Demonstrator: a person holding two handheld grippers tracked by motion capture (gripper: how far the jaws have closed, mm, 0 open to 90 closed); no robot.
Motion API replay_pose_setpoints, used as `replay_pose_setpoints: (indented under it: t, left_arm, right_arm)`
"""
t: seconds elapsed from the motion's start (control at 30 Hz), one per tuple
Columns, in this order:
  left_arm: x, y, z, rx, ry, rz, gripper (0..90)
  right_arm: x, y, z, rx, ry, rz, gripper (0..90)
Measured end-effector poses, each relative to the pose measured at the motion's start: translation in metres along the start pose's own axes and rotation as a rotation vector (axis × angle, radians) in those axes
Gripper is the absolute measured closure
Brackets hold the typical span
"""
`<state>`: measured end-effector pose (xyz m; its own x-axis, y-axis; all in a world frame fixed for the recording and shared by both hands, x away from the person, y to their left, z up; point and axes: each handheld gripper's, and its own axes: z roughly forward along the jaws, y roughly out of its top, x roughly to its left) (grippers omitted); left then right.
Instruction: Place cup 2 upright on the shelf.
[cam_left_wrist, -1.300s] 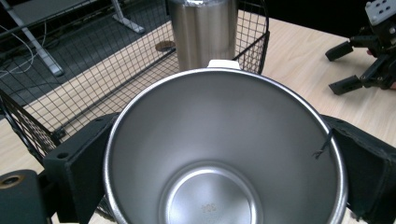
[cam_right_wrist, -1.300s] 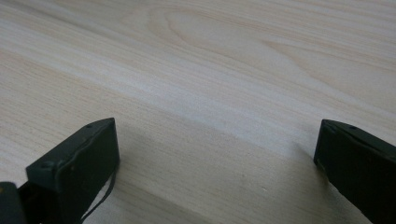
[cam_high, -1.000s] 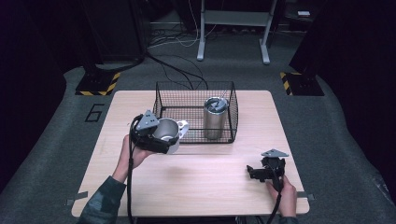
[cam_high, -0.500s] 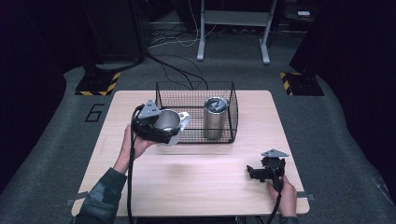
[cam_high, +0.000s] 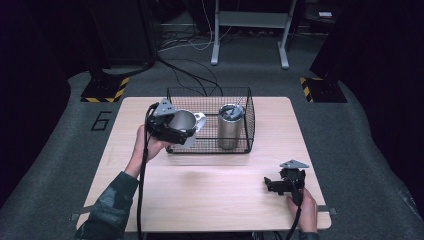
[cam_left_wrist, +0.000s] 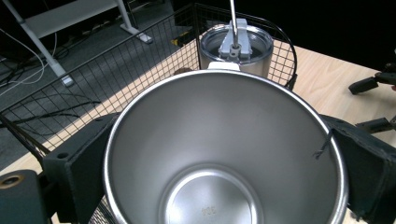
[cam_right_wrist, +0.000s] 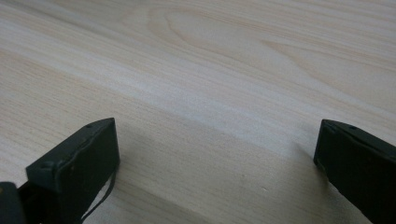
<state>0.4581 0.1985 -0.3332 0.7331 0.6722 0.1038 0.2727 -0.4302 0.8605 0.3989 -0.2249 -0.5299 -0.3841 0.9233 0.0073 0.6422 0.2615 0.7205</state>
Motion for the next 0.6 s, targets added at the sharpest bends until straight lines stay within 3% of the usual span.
replay_pose_setpoints:
  t: [0.6]
  left_arm:
    - [0.012,0.016,0.023,0.021,0.029,0.001,6.0]
  right_arm:
    - [0.0,0.0,0.0,0.001,0.0,0.002,0.0]
